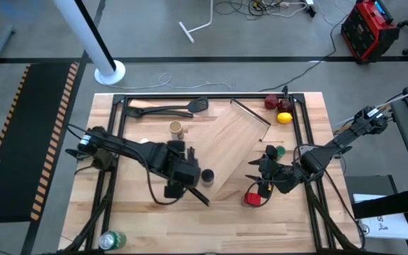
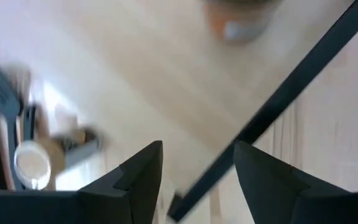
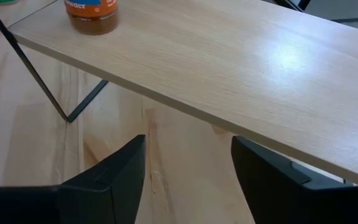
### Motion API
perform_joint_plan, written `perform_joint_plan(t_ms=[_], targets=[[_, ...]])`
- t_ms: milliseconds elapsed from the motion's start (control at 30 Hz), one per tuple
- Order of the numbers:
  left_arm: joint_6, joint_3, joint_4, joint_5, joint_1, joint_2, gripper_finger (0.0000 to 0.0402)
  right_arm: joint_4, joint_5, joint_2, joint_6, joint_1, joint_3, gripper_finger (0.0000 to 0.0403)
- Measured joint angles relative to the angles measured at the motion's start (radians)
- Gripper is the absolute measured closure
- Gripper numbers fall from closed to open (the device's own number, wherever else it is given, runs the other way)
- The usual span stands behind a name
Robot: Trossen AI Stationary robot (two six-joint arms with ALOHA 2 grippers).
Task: Shelf spices
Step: Put the white seasoning bottle on the shelf
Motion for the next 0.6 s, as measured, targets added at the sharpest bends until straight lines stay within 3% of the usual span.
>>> perform_joint_plan(t_ms=[233,433,600], targets=[[-0.126,-0.079,-0.022,-0.054,0.001,-0.121,0.0225,0.0,0.0,0.0,0.0,0.007,0.0,0.0175],[-0.27,-0.354,0.019,-0.112,0.007,-0.302,0.0232,0.0,0.0,0.0,0.004,0.013,0.0,0.0172],[-0.425,-0.617,0.16,-0.127,0.028,-0.479,0.0235,0.004,0.0,0.0,0.003,0.013,0.0,0.018]])
